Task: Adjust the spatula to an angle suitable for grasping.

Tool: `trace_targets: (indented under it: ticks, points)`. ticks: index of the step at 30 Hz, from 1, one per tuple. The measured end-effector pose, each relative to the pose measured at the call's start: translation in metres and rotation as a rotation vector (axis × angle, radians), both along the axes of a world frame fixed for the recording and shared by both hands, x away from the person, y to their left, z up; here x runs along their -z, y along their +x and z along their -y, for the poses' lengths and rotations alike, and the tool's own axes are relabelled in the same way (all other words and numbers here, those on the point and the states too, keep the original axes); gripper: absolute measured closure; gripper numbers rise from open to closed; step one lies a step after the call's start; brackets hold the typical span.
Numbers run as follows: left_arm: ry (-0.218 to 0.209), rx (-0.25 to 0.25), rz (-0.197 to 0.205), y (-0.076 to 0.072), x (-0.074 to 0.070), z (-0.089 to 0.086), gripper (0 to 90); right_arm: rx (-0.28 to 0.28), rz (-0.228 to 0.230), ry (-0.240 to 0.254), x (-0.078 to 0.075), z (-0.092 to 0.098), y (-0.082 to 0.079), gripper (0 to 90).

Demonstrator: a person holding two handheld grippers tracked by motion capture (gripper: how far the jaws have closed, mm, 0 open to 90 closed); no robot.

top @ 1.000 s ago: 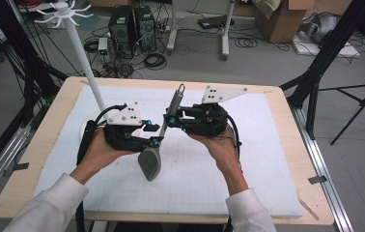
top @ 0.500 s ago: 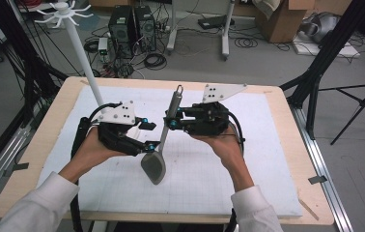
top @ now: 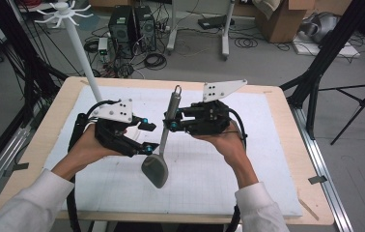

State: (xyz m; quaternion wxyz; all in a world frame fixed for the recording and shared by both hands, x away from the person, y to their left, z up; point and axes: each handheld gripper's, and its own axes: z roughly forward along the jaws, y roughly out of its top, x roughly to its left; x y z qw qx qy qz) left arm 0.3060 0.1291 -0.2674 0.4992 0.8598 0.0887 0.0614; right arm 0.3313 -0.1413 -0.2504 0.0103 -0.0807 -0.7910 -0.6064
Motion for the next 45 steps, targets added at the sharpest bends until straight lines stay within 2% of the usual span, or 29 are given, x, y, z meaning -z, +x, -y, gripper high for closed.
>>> trace_targets:
  ticks: [7,13,17,24,32,34,37,44,45]
  points:
    - [-0.015,0.005,0.003,-0.001,-0.007,-0.002,39.4,-0.021,0.001,0.019,-0.003,0.000,0.000,73.0]
    - [-0.027,0.013,0.005,-0.001,-0.014,-0.004,38.4,-0.023,0.014,0.016,-0.003,0.000,0.000,73.0]
    - [-0.027,0.018,0.012,-0.002,-0.019,-0.005,38.2,-0.029,0.000,0.015,-0.003,0.000,-0.002,73.0]
    - [-0.037,0.034,0.009,0.000,-0.029,-0.005,37.2,-0.033,0.004,0.020,-0.002,0.001,0.002,73.1]
    - [-0.058,0.044,-0.003,0.005,-0.040,-0.005,31.5,-0.035,0.008,0.016,-0.002,0.001,0.004,73.0]
    - [-0.067,0.048,-0.003,0.005,-0.044,-0.004,27.0,-0.036,0.010,0.014,-0.001,0.001,0.004,73.1]
    - [-0.064,0.016,-0.007,0.006,-0.051,0.000,18.8,-0.032,0.010,0.016,-0.002,0.000,0.003,73.1]
    - [-0.076,0.027,0.004,0.005,-0.058,0.006,17.8,-0.037,0.015,0.021,-0.002,-0.001,0.003,73.1]
    - [-0.080,0.032,0.004,0.005,-0.060,0.009,17.8,-0.035,0.028,0.023,-0.002,-0.002,0.003,73.1]
